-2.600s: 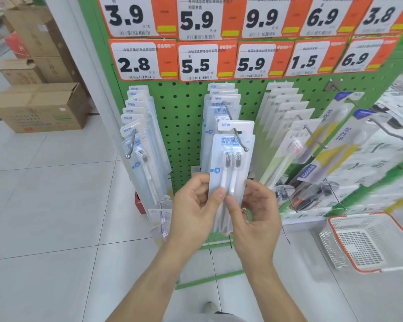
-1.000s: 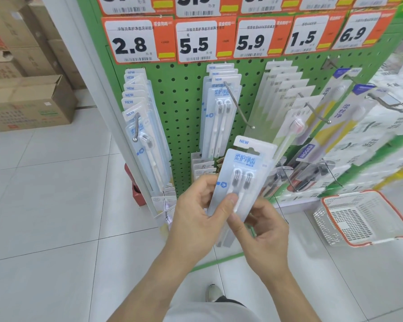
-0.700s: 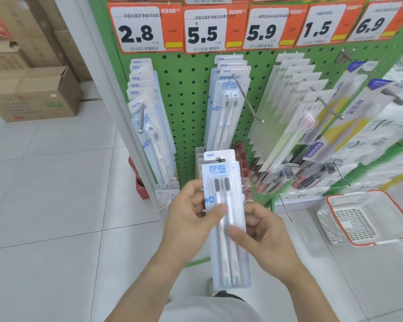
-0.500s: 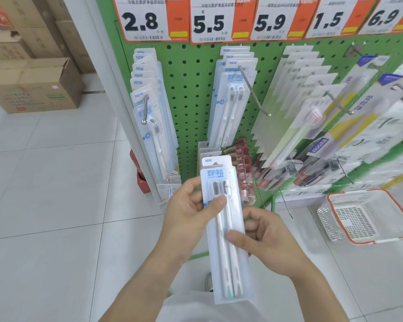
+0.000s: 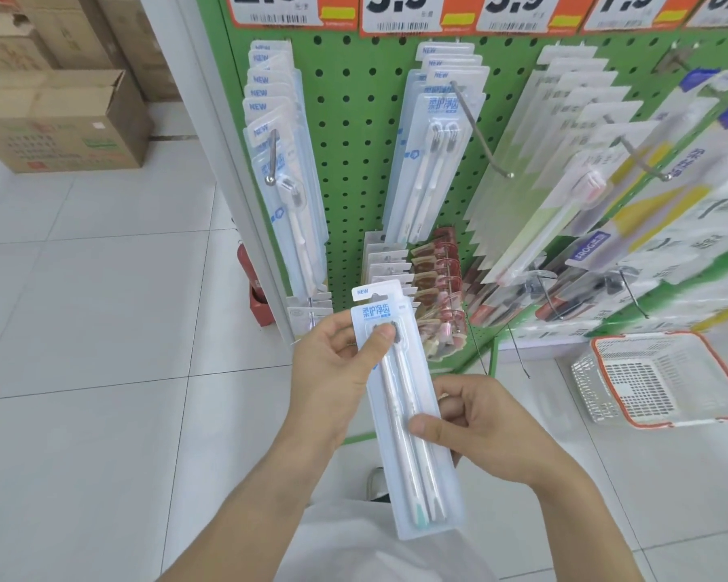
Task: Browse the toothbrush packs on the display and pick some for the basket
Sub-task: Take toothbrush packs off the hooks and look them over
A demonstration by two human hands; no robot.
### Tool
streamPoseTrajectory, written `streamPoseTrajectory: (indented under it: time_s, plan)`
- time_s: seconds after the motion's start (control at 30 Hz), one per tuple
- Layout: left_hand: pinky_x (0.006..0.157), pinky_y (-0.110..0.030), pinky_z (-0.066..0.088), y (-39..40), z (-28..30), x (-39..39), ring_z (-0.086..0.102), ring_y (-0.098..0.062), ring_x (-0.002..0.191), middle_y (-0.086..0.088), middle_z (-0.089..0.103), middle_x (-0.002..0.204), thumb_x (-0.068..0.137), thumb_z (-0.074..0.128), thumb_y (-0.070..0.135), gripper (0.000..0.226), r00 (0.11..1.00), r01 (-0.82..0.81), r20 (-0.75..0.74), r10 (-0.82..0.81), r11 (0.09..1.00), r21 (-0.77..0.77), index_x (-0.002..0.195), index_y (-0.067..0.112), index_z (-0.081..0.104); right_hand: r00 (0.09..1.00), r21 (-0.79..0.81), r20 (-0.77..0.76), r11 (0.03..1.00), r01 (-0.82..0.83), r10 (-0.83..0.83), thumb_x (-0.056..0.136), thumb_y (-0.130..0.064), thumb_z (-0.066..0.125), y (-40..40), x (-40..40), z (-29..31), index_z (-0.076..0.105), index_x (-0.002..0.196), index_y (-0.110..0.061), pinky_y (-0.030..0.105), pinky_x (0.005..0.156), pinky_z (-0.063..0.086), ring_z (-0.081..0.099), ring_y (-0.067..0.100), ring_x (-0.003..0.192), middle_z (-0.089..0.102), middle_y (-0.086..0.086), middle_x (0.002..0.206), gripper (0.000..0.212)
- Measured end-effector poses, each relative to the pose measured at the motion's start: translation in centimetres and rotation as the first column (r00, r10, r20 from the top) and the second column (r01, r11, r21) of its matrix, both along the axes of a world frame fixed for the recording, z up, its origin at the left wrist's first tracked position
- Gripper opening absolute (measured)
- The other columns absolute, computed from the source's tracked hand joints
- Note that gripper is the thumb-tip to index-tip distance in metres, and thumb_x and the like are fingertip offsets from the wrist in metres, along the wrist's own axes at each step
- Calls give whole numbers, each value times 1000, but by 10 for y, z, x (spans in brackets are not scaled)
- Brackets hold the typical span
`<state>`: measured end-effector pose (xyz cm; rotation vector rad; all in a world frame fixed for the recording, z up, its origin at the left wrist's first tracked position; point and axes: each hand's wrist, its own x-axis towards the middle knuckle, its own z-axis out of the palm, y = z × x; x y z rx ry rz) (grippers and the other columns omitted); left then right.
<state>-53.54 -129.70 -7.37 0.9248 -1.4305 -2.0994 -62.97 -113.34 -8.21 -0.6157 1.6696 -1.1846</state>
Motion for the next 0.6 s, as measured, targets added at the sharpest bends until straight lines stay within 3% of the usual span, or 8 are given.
streamPoseTrajectory:
  time_s: [0.17, 0.3, 0.4, 0.5, 0.6]
  plan:
    - [63, -16, 52, -2, -4, -1, 70, -4, 69, 5, 78, 84, 79, 82, 17, 35, 995, -72, 62, 76, 995, -72, 110, 17, 65, 995, -58, 79, 996, -62, 66, 88, -14, 78, 3, -7, -2, 67, 117, -15, 33, 61, 56, 74, 30, 81, 78, 16, 99, 31]
    - [65, -16, 54, -2, -4, -1, 68, -2, 67, 8, 78, 84, 73, 82, 28, 41, 993, -64, 92, 70, 995, -74, 110, 25, 63, 995, -21, 99, 999, -30, 32, 82, -14, 80, 1, -10, -4, 66, 116, -9, 35, 61, 59, 75, 36, 79, 77, 20, 95, 37]
    - [70, -19, 56, -4, -3, 0, 72, -6, 76, 2, 79, 92, 81, 80, 16, 39, 998, -15, 68, 14, 1000, 4, 116, 22, 64, 995, 3, 96, 1000, 5, -6, 79, -16, 84, -1, -10, -5, 64, 112, -1, 39, 62, 61, 76, 33, 77, 77, 20, 88, 41]
    - [76, -27, 59, -7, -6, 2, 74, -18, 85, -4, 79, 98, 82, 79, 3, 49, 995, 40, 98, -37, 999, -20, 125, 20, 62, 998, 37, 48, 998, 50, -51, 75, -22, 82, -3, -10, -4, 66, 103, 1, 45, 66, 63, 75, 31, 73, 76, 21, 81, 39]
    - [73, -28, 59, -9, -11, 1, 74, -14, 77, 1, 79, 92, 82, 78, -4, 49, 992, 15, 122, -8, 998, -55, 119, 24, 63, 1000, 84, 24, 996, 10, -12, 78, -30, 79, -2, -9, -2, 67, 93, -3, 37, 58, 61, 71, 27, 62, 75, 18, 74, 33]
